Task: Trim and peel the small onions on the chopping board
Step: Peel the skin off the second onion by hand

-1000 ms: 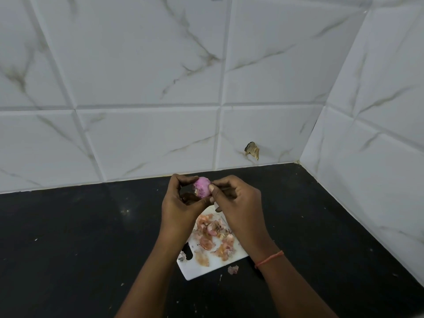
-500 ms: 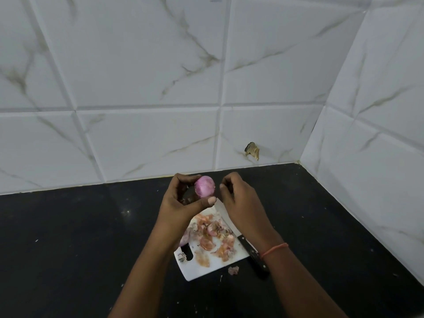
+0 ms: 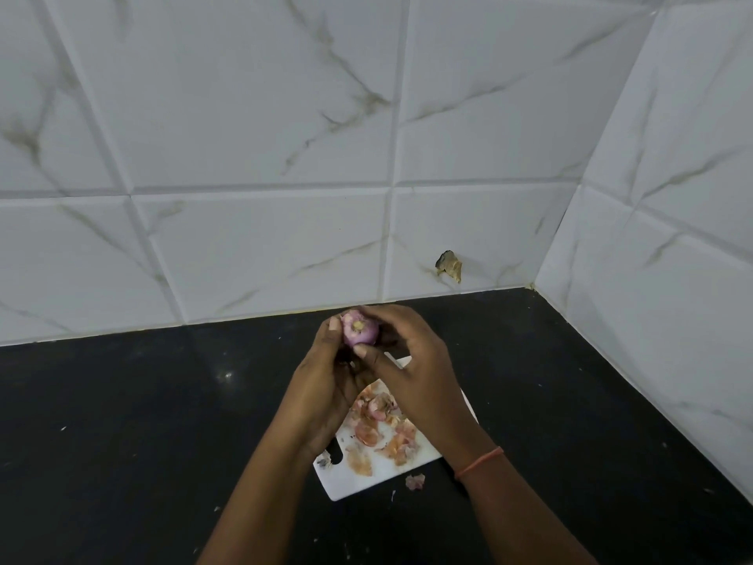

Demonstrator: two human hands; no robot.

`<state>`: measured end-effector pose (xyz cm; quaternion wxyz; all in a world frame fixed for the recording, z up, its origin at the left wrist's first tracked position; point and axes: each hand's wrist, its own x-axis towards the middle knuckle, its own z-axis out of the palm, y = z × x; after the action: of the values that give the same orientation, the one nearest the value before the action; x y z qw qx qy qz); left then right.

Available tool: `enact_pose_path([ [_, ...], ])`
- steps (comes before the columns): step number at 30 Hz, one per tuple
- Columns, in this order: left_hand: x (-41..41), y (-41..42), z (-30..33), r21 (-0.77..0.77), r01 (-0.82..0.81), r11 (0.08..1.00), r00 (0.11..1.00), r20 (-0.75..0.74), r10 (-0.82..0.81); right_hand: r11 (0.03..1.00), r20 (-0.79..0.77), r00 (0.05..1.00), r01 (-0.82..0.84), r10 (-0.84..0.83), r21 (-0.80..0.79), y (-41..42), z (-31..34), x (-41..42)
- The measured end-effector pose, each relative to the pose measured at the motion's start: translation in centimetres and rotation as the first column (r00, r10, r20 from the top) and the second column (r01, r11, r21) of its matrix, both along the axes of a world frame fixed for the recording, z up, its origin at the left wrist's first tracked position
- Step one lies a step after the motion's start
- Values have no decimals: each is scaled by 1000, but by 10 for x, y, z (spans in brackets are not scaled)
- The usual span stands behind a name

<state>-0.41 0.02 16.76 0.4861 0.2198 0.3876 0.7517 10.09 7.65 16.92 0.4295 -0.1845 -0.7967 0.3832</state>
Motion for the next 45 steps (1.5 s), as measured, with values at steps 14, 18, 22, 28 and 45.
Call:
enact_pose_path([
  [14, 18, 10, -9, -22, -253, 967, 927, -292, 236, 985, -102, 987, 110, -124, -132, -20, 0, -4],
  [18, 11, 13, -4, -95, -187, 978, 981, 24, 190, 989, -110, 986, 110, -121, -102, -20, -4, -4],
  [22, 4, 16, 2, -46, -115, 992, 973, 196, 122, 986, -143, 984, 81, -102, -144, -18, -7, -3],
  [28, 11, 9, -5, 53, -38, 998, 997, -68, 41, 971, -203, 971, 77, -125, -226, -16, -8, 1],
  [45, 38, 13, -10, -60, -239, 969, 932, -296, 211, 956, -194, 962, 141, -194, -257, -21, -10, -5],
])
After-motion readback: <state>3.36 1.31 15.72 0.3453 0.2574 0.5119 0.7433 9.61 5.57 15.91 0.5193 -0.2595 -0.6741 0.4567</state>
